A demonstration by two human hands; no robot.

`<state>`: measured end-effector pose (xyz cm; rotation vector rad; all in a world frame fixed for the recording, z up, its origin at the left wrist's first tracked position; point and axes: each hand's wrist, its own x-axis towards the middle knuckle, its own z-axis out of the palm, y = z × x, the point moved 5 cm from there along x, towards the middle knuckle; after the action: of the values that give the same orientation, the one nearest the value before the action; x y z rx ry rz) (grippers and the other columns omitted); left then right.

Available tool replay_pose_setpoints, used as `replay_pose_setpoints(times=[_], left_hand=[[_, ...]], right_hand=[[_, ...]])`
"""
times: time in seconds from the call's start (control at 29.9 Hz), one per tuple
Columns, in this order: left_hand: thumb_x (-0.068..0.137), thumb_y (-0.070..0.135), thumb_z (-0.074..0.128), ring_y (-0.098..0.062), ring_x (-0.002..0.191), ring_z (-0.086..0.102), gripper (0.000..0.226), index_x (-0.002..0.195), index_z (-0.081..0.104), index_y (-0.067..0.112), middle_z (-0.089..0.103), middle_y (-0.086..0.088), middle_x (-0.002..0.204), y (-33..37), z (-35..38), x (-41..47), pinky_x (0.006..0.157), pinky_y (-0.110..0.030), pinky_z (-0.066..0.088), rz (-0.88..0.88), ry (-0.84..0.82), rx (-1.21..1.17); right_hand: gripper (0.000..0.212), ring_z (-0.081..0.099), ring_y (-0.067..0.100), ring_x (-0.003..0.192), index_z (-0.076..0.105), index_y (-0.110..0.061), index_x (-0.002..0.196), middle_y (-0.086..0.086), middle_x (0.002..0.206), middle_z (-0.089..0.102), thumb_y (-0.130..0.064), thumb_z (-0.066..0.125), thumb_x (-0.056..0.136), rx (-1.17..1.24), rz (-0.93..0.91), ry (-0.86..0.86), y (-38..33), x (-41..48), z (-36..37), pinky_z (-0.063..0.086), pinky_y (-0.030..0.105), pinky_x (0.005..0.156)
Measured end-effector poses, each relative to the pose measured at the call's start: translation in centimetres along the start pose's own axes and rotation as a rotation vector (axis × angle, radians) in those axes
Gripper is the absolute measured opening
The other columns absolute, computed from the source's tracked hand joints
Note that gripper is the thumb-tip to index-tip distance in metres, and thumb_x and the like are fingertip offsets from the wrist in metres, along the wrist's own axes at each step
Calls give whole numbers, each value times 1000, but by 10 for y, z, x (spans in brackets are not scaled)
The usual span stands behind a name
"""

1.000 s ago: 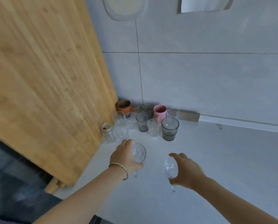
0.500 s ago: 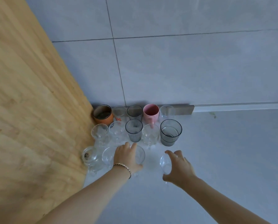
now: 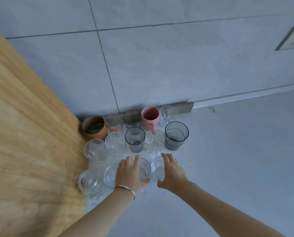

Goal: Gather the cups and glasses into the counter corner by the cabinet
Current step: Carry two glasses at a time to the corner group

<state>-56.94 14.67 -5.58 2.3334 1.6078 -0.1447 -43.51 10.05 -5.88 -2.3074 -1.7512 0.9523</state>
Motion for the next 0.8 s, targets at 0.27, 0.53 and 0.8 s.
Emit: replay_pose_setpoints(times=[0.27,0.53,0.8], left_hand=[[44,63,76,-38,89,66,96,118,61,4,65,-20,105,23,-9,-9,81,-49,57,107,52,117],[90,34,46,-19,109,60,30,115,57,20,62,4,118,169,-40,2,88,-29,47,478,-91,25],[87,26,50,-23,106,61,25,106,61,17,64,-3,116,410,20,-38,90,-29,47,638,-408,22]], right_hand=[[91,35,22,137,11,-13,150,6,149,35,-42,66,83,115,130,-98,40,-21,-8,32,32,111],[43,47,20,128,46,-21,135,0,135,54,-35,47,94,25,431,-173,184,-97,-56,39,30,103],[45,46,25,128,41,-15,138,5,143,44,-33,44,96,105,747,-20,368,-271,-123,41,33,101]])
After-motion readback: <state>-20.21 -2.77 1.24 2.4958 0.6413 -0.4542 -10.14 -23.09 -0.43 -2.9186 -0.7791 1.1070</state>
